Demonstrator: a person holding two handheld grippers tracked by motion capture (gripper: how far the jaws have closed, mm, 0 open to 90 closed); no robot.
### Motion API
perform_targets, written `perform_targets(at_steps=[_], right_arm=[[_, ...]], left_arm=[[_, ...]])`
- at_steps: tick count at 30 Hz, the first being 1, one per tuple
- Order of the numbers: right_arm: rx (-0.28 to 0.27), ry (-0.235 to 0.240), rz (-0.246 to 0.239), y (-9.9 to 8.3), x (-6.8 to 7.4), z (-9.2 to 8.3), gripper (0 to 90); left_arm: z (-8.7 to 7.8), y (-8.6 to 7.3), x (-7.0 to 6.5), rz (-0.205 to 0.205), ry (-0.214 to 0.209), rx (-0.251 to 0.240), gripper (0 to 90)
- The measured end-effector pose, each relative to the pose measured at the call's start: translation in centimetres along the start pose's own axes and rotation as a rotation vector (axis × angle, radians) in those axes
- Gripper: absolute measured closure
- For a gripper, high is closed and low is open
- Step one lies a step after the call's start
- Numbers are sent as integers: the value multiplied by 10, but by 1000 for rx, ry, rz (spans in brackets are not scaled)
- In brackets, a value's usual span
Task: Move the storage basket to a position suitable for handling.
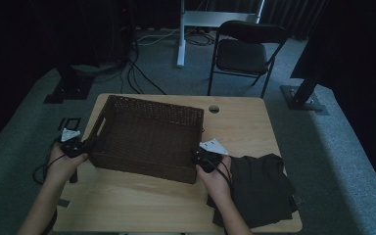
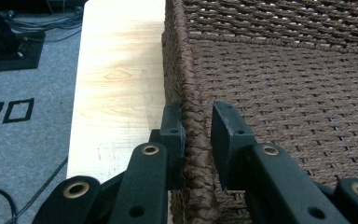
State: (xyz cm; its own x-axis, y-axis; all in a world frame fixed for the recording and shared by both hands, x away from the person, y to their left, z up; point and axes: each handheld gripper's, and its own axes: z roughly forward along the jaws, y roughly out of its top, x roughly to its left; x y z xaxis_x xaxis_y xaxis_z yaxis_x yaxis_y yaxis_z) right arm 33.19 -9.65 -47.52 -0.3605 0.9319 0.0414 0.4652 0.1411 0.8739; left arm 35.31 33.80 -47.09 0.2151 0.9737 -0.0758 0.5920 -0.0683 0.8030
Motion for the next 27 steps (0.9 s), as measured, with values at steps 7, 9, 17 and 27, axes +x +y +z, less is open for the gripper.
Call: perform_targets(at_steps=[7,9,17,27], right_arm=[[8,36,-25,5,-11,6,625],[12,39,-39,7,-12,8,626],[37,52,-66,17,-20,21,645],[38,67,-67,19,-26,24,648]], left_arm=[[-5,-4,-5,-14,14,1,788],[-6,-5,-6,-23,21,6,788],[-6,-4,-10,-37,46,6,784],[-5,-5,-15,-49,54,4,785]])
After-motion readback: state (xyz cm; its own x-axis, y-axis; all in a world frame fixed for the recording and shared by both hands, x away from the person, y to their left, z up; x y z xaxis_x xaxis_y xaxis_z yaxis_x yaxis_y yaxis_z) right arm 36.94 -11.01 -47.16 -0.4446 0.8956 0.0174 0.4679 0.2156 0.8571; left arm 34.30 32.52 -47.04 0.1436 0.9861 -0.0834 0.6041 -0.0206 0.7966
